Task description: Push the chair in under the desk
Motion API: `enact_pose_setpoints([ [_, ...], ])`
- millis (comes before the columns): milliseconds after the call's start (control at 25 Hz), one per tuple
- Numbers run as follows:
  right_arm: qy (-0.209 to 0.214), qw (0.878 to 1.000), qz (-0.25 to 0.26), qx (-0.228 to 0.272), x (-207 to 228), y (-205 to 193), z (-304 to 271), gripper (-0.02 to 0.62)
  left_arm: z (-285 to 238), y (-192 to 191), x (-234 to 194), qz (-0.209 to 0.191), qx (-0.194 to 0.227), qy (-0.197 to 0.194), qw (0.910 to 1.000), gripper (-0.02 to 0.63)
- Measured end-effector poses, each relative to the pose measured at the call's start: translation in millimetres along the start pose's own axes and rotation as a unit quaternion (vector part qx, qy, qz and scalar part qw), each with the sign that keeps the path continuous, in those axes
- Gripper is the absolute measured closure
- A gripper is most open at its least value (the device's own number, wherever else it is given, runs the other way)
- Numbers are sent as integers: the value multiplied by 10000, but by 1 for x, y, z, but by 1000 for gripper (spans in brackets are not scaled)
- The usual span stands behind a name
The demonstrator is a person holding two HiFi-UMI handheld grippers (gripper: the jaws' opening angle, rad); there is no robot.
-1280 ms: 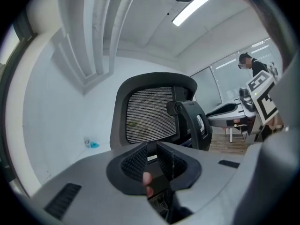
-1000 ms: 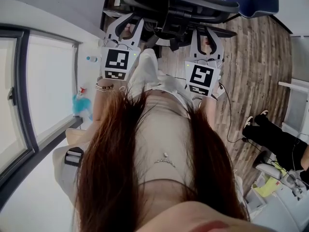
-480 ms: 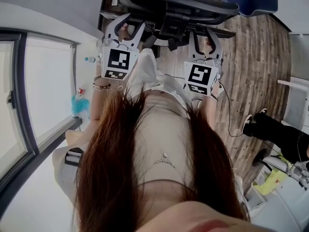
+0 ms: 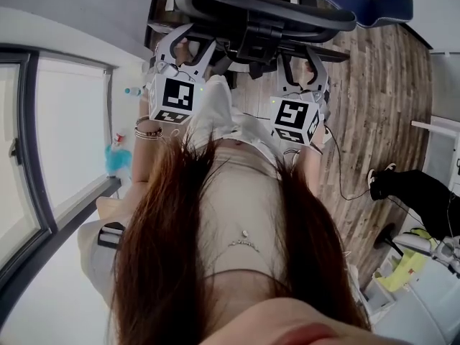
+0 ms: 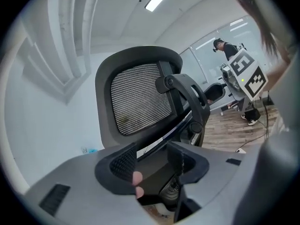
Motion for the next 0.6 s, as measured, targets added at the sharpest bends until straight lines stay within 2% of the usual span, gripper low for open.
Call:
enact_pose_setpoints([
  [400,100,9999,11,20,1,-1,-3,388,-8,-1,2,-237,-110,-228,9994,402],
  [600,332,9994,-3,109,3,0,-4,388,-9,-1,-3,-205,-101,-442,9988,400],
])
Point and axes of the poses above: the fingertips, and each gripper's own axes: z backward along the fingers, x to its right, y out of its top, the point moved 8 cm from there along z, backward along the fingers, and after that the axes turned 11 degrees about -x, right-handed, at the moved point
